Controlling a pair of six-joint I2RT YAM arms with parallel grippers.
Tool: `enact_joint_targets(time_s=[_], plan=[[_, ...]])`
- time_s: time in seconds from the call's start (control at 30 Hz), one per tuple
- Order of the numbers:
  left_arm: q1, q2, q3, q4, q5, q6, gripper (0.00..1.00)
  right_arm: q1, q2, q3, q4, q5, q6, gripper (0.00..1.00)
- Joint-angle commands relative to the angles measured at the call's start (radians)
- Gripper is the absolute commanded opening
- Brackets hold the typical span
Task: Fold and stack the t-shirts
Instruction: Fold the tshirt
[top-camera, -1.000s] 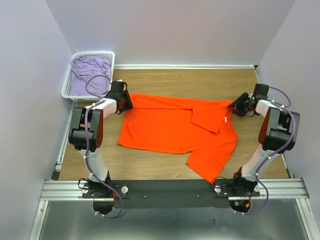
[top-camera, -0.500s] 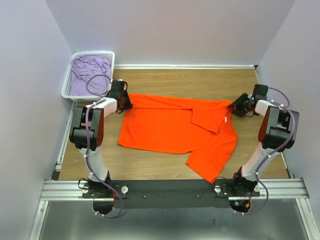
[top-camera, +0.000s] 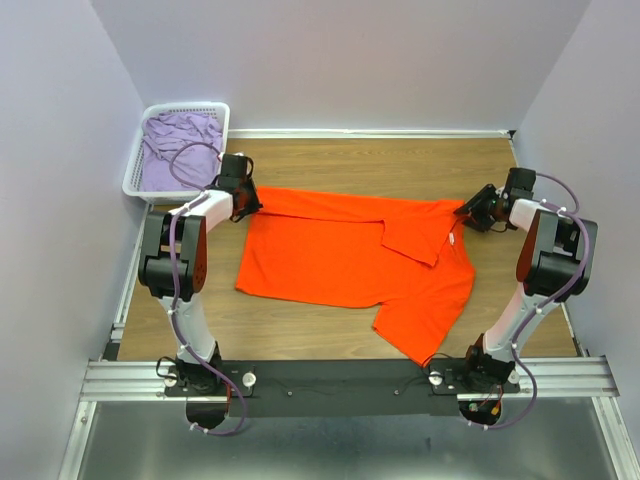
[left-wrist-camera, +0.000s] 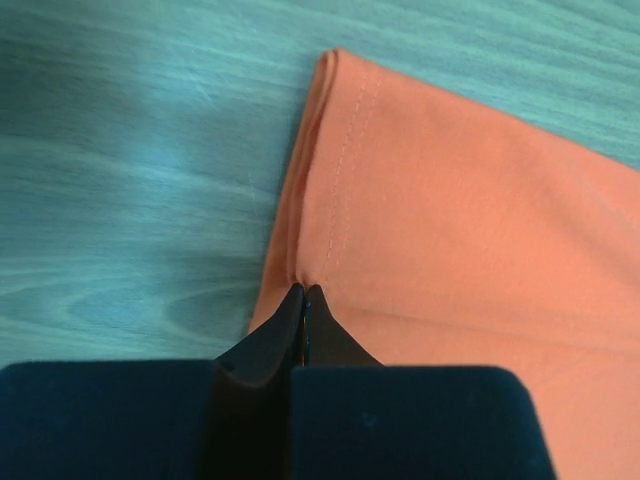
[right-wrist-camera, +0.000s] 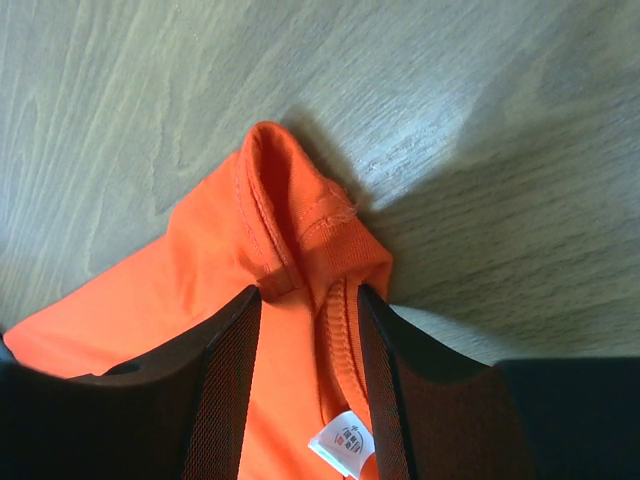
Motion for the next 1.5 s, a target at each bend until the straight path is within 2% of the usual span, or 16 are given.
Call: enact_joint_targets(time_s=[0.0, 0.33, 0.37, 0.43, 0.47, 0.53, 0.57, 0.7, 0.87, 1.2, 1.47], plan=[[0.019, 0.001, 0.025, -0.048, -0.063, 0.03, 0.0, -0.001, 0.034, 0.021, 0.0, 0.044, -0.021, 0.51], [0.019, 0.026, 0.021, -0.055, -0.034, 0.03, 0.0, -0.001, 0.013, 0.045, -0.001, 0.038, -0.045, 0.51], [0.019, 0.018, 0.021, -0.055, -0.035, 0.032, 0.02, -0.001, 0.01, 0.051, 0.0, 0.033, -0.047, 0.51], [0.019, 0.006, 0.019, -0.056, -0.036, 0.027, 0.09, -0.002, 0.001, 0.056, -0.003, 0.026, -0.051, 0.51], [0.019, -0.011, 0.016, -0.058, -0.037, 0.024, 0.17, -0.002, -0.002, 0.061, 0.0, 0.02, -0.05, 0.51], [0.019, -0.031, 0.013, -0.061, -0.039, 0.021, 0.25, -0.001, -0.012, 0.064, -0.001, 0.007, -0.045, 0.51], [0.019, -0.054, 0.013, -0.062, -0.039, 0.021, 0.36, -0.001, -0.015, 0.067, -0.001, 0.003, -0.044, 0.51], [0.014, -0.103, 0.016, -0.073, -0.039, 0.017, 0.52, -0.002, -0.024, 0.082, 0.0, -0.002, -0.03, 0.49], [-0.012, -0.097, 0.071, -0.076, -0.032, 0.023, 0.54, -0.002, 0.011, 0.131, 0.0, -0.031, -0.009, 0.43], [-0.072, 0.138, 0.272, -0.036, 0.036, 0.015, 0.52, -0.001, 0.083, 0.162, 0.0, -0.059, 0.011, 0.38], [-0.083, 0.255, 0.346, -0.016, 0.04, 0.017, 0.51, -0.001, 0.114, 0.147, 0.01, -0.056, 0.014, 0.35]])
